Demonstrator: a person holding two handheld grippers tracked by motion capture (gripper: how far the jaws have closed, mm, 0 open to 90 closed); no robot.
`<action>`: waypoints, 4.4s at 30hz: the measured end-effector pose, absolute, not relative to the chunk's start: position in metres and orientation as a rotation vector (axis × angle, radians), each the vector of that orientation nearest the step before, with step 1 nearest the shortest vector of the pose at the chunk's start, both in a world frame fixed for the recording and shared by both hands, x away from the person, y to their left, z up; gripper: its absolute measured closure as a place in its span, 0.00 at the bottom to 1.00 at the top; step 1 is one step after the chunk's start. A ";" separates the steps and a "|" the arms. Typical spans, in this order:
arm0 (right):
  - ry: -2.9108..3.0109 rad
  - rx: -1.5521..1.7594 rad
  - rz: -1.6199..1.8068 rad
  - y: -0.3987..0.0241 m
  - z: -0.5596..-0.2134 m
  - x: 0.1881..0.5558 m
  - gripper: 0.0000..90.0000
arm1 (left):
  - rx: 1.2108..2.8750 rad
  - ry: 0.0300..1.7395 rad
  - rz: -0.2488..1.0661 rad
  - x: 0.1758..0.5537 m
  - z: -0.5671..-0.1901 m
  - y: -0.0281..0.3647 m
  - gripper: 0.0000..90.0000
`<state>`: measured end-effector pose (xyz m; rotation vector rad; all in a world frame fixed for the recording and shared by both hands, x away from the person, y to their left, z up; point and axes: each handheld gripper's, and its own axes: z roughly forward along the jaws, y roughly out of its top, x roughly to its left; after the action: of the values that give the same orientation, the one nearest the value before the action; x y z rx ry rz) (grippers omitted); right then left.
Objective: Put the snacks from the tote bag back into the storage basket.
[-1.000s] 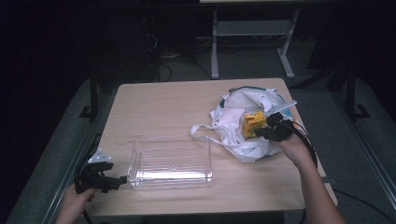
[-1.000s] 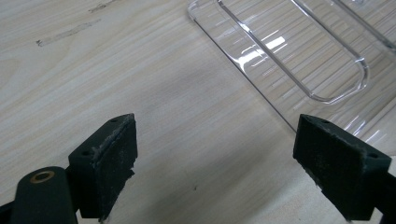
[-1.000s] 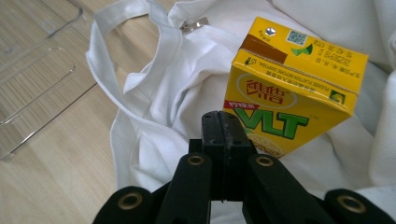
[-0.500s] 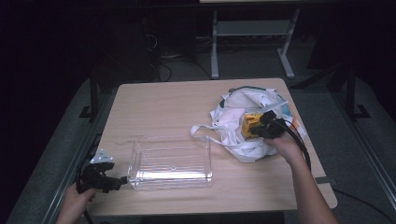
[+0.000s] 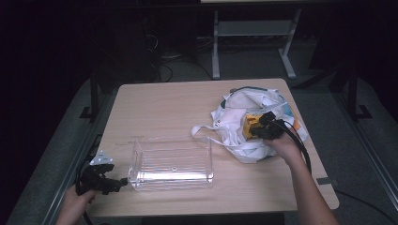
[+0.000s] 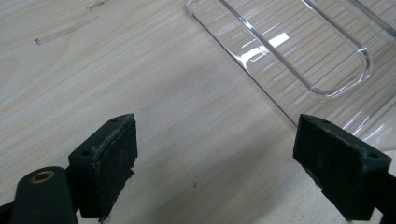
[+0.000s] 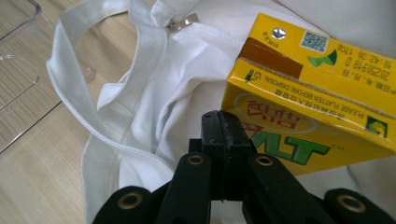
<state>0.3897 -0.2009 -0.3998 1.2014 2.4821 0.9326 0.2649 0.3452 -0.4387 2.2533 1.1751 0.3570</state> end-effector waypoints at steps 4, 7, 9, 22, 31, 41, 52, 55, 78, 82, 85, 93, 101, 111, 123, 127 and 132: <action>2.474 1.205 0.936 -0.201 -0.400 0.390 1.00 | 2.254 1.174 0.358 0.265 -0.439 0.345 0.15; 2.471 1.206 0.938 -0.200 -0.400 0.390 1.00 | 2.262 1.174 0.355 0.264 -0.440 0.345 0.15; 2.470 1.206 0.937 -0.199 -0.400 0.390 1.00 | 2.264 1.175 0.354 0.263 -0.440 0.345 0.15; 2.444 1.210 0.946 -0.187 -0.402 0.397 1.00 | 2.255 1.194 0.370 0.255 -0.439 0.350 0.15; 2.421 1.214 0.948 -0.180 -0.404 0.401 1.00 | 2.251 1.202 0.382 0.251 -0.439 0.354 0.15; 2.478 1.182 0.932 -0.182 -0.401 0.394 1.00 | 2.248 1.195 0.386 0.253 -0.437 0.353 0.15; 2.531 1.187 0.895 -0.210 -0.392 0.380 1.00 | 2.239 1.183 0.377 0.263 -0.436 0.352 0.15; 2.508 1.204 0.901 -0.219 -0.391 0.380 1.00 | 2.244 1.180 0.378 0.263 -0.436 0.353 0.15; 2.447 1.257 0.912 -0.235 -0.396 0.389 1.00 | 2.253 1.183 0.371 0.262 -0.437 0.352 0.15; 2.456 1.243 0.915 -0.233 -0.395 0.388 1.00 | 2.255 1.180 0.370 0.262 -0.436 0.352 0.15; 2.480 1.215 0.910 -0.228 -0.395 0.388 1.00 | 2.255 1.179 0.370 0.262 -0.436 0.352 0.15; 2.503 1.184 0.905 -0.222 -0.394 0.386 1.00 | 2.257 1.177 0.370 0.263 -0.436 0.352 0.15; 2.544 1.125 0.910 -0.213 -0.393 0.382 1.00 | 2.257 1.175 0.366 0.262 -0.437 0.350 0.15; 2.543 1.148 0.883 -0.213 -0.387 0.378 0.96 | 2.256 1.173 0.367 0.262 -0.437 0.351 0.15; 2.545 1.233 0.805 -0.221 -0.363 0.380 0.71 | 2.251 1.172 0.350 0.262 -0.437 0.350 0.15; 2.566 1.221 0.762 -0.219 -0.351 0.387 0.65 | 2.256 1.162 0.342 0.262 -0.438 0.349 0.15; 2.590 1.227 0.730 -0.214 -0.342 0.396 0.62 | 2.265 1.152 0.336 0.262 -0.439 0.348 0.15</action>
<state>0.3959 -0.2145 -0.3422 1.2267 2.5901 0.7302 0.2623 0.3478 -0.4386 2.2646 1.1520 0.3361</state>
